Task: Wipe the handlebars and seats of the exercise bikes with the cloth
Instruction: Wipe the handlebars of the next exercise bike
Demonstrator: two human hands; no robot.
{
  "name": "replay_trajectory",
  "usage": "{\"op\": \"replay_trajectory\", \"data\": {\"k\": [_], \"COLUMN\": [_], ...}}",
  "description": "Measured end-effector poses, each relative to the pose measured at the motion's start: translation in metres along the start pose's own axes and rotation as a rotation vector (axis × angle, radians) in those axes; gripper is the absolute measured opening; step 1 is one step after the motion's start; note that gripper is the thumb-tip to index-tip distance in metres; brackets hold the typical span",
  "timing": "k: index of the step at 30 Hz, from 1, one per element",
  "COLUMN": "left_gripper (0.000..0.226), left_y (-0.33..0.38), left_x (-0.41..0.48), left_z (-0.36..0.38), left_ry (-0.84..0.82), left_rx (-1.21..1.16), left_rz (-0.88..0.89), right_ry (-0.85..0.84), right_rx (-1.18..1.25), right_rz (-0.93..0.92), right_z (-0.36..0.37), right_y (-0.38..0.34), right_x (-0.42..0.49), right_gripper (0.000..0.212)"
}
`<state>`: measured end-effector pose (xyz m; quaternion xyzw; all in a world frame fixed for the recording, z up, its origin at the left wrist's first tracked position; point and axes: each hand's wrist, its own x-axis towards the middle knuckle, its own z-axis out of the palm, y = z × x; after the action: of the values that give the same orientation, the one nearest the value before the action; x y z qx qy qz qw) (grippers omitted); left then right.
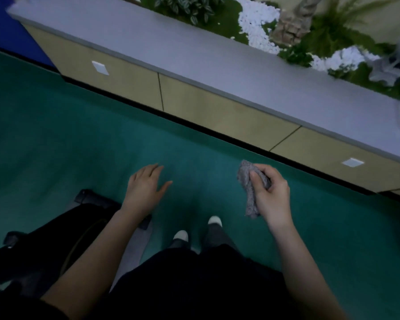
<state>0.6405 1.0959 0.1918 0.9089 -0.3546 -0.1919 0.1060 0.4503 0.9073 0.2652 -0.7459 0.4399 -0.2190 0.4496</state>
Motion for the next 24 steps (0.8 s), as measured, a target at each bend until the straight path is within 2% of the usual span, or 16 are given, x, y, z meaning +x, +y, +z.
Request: {"op": "replay_trajectory", "data": {"k": [5,10,17,24], "left_gripper": [0.059,0.064,0.067,0.066], "left_y": [-0.003,0.029,0.066,0.043], "left_x": [0.028,0.071,0.114,0.132], "left_z": [0.003,0.002,-0.009,-0.024], "left_ry": [0.026,0.016,0.093,0.091], "left_rx": [0.006,-0.007,-0.054,-0.104], "left_rz": [-0.201,-0.341,-0.428,-0.579], "right_ry": [-0.14,-0.286,-0.392,-0.517], "right_rx": [-0.041,-0.032,0.027,-0.016], "right_rz": [-0.124,-0.192,-0.128,-0.171], "right_z": [0.01,0.006,0.003,0.055], "right_y": [-0.001,-0.002,-0.011,-0.039], "right_x": [0.073,0.155,0.247,0.291], "right_gripper": [0.012,0.015,0.011,0.011]}}
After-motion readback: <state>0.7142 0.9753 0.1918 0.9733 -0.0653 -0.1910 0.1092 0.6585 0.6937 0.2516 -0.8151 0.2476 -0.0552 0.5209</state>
